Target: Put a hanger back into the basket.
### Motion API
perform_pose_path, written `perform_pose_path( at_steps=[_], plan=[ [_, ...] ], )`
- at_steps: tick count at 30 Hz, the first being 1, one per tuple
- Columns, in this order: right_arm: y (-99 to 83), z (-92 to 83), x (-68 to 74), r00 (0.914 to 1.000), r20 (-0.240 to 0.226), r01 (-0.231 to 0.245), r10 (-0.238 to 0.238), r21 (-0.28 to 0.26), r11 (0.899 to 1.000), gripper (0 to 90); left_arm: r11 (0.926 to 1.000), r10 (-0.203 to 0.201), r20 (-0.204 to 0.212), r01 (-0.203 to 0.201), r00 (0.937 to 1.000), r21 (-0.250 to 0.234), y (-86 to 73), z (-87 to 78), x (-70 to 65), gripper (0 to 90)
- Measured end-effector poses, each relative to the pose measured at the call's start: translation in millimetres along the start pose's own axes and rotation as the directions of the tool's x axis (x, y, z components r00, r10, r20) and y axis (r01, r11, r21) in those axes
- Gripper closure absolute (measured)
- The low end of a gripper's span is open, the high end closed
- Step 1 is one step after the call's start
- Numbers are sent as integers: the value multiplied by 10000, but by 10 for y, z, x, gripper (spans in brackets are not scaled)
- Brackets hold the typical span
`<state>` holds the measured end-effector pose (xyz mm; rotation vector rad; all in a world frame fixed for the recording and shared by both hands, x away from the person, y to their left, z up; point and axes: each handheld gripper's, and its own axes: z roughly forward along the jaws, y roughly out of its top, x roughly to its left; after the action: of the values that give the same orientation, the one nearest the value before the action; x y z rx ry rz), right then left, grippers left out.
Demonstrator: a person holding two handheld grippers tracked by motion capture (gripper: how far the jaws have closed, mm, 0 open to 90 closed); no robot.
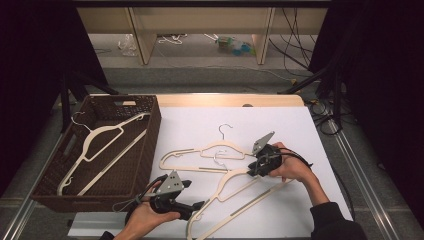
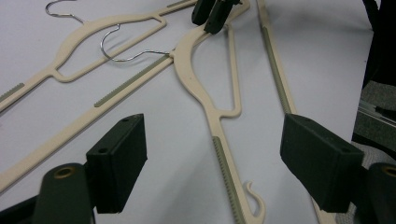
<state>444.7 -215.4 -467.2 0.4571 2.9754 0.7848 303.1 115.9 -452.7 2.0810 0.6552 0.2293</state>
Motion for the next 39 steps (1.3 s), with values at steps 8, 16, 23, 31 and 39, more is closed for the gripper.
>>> perform_pose_path(
  at_steps=[8, 16, 23, 31, 39],
  plan=[
    [51, 5, 65, 9989, 207, 406, -416, 478, 9980, 727, 10000, -15, -18, 15, 10000, -16, -2, 6, 1, 229],
    [109, 17, 111, 9943, 323, 982, -1014, 897, 9911, 754, 10000, -36, -27, 36, 10000, -20, -3, 8, 2, 229],
    [115, -17, 125, 9877, 314, 1507, -1533, 720, 9860, 793, 9998, -176, -29, 176, 9998, 37, -15, 21, 23, 229],
    [111, -42, 126, 9927, 198, 1178, -1192, 635, 9910, 795, 9991, -328, -91, 330, 9994, 278, -36, 73, 55, 229],
    [139, 29, 137, 9928, 444, 1059, -1111, 1076, 9885, 748, 9994, -179, -85, 182, 9998, 281, -34, 78, 63, 229]
  ],
)
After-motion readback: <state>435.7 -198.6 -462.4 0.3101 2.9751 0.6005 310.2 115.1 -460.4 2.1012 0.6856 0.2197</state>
